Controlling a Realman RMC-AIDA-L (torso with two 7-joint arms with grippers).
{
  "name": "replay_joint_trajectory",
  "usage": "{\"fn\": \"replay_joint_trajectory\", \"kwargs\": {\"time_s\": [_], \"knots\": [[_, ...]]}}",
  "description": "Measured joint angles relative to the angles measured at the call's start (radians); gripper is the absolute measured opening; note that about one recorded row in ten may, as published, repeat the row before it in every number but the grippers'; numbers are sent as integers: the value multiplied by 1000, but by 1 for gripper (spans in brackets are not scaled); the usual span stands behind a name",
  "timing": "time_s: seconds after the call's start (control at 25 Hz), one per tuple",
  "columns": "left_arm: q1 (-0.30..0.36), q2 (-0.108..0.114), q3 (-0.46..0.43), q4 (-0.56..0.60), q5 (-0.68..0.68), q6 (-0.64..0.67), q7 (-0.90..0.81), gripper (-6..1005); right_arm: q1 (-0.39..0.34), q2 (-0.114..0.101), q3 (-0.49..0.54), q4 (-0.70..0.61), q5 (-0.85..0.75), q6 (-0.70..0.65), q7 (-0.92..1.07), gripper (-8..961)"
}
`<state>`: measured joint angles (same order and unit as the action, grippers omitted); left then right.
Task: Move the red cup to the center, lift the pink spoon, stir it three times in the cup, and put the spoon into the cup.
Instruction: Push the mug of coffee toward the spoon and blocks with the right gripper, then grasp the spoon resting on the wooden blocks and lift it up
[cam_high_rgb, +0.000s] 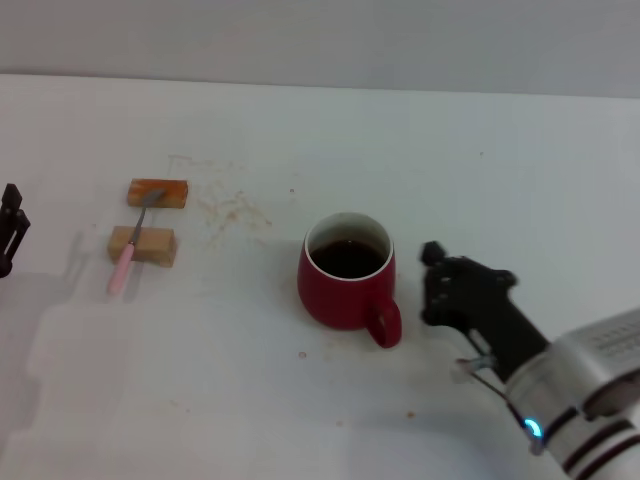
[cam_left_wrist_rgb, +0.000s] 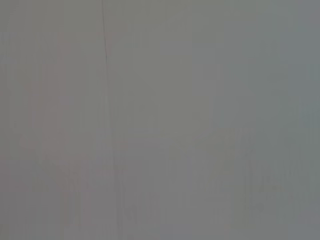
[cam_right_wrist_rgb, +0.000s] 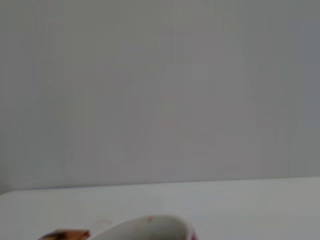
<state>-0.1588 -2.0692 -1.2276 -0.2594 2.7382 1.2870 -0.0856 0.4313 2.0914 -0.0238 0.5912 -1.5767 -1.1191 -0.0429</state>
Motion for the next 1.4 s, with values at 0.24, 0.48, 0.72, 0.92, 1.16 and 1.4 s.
{"fn": "replay_joint_trajectory", "kwargs": {"time_s": [0.24,0.48,0.72,0.92,1.16,1.4], "knots": [[20,-3,55,-9,2,0,-15,799,-82,-6,40,-32,5,-97,-5,0],[21,-4,175,-10,0,-15,-103,800,-140,-5,57,-53,7,-151,-2,0],[4,-8,232,-16,0,-101,-87,801,-175,-7,75,-57,8,-208,-5,0],[0,-9,241,-17,0,-121,-85,801,-201,-7,81,-79,10,-264,-9,0],[-2,-8,263,-16,1,-141,-79,797,-213,-7,100,-82,10,-273,-10,0],[-4,-9,293,-16,0,-155,-78,792,-208,-8,101,-82,11,-274,-11,0]]}}
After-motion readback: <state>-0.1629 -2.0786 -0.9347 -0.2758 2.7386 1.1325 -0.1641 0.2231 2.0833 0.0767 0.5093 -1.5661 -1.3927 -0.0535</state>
